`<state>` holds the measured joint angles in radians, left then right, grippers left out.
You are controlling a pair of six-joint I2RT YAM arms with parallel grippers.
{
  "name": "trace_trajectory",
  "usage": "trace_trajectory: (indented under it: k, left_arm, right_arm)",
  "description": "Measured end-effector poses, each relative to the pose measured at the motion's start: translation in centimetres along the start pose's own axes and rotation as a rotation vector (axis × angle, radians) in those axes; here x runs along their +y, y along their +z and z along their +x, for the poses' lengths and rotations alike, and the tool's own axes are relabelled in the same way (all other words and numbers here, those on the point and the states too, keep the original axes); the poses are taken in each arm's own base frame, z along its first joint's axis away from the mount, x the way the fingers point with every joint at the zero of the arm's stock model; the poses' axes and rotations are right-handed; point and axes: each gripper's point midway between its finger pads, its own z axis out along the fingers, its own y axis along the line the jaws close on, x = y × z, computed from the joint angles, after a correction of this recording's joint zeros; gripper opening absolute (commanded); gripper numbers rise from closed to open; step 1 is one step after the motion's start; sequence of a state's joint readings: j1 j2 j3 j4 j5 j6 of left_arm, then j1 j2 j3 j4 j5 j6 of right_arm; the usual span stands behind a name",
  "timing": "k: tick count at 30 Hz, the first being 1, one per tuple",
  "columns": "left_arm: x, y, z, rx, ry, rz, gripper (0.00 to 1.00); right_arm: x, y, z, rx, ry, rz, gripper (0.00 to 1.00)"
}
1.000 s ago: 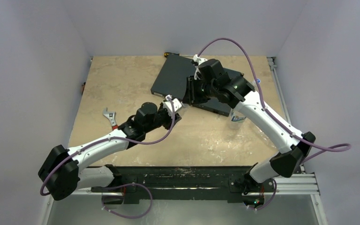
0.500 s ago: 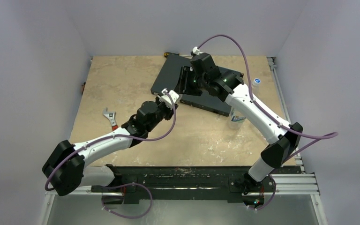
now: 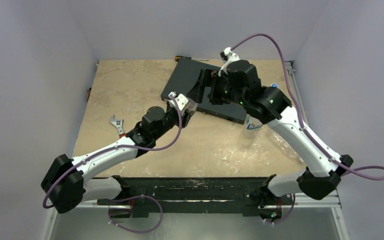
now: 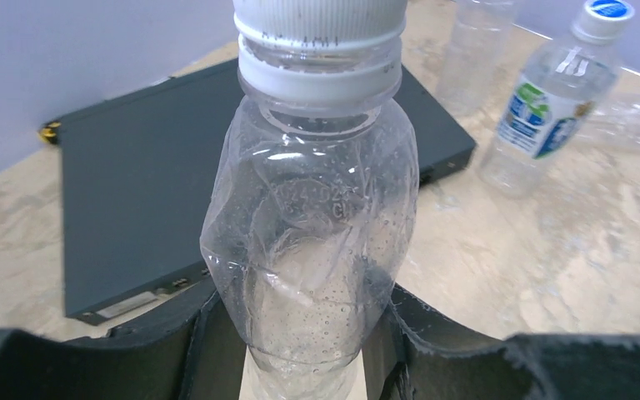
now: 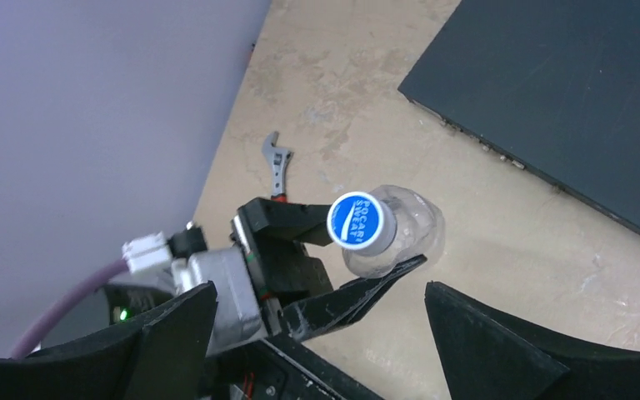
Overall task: Screw on the bottle caps
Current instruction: Screw the bottle cap onto the plastic bottle.
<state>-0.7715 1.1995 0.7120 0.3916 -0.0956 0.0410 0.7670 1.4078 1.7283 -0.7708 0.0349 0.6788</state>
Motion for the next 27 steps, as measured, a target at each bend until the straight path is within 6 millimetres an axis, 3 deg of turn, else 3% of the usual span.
trace_trajectory:
  k: [7, 13, 17, 23, 27]
  left_arm:
    - [-4.3, -0.8, 0.5, 0.07, -0.07, 0.237, 0.0]
    - [-8.2, -3.7, -0.2, 0.115, -0.163, 0.466, 0.0]
    - [-9.9, -5.4, -1.9, 0.109, -0.224, 0.572, 0.0]
    - [-11.4, -6.6, -4.2, 0.118, -0.295, 0.679, 0.0]
    - [-12.0, -7.0, -4.1, 0.145, -0.332, 0.717, 0.0]
  right_arm:
    - [0.2, -4.2, -0.2, -0.114, -0.143, -0.107, 0.98]
    - [0.0, -6.1, -0.5, -0.234, -0.212, -0.191, 0.98]
    - [0.4, -6.3, -1.0, -0.289, -0.224, -0.255, 0.98]
    - [2.2, -4.6, -0.9, -0.266, -0.248, -0.376, 0.98]
    - [3.2, -4.0, -0.7, -0.267, -0.255, -0.457, 0.98]
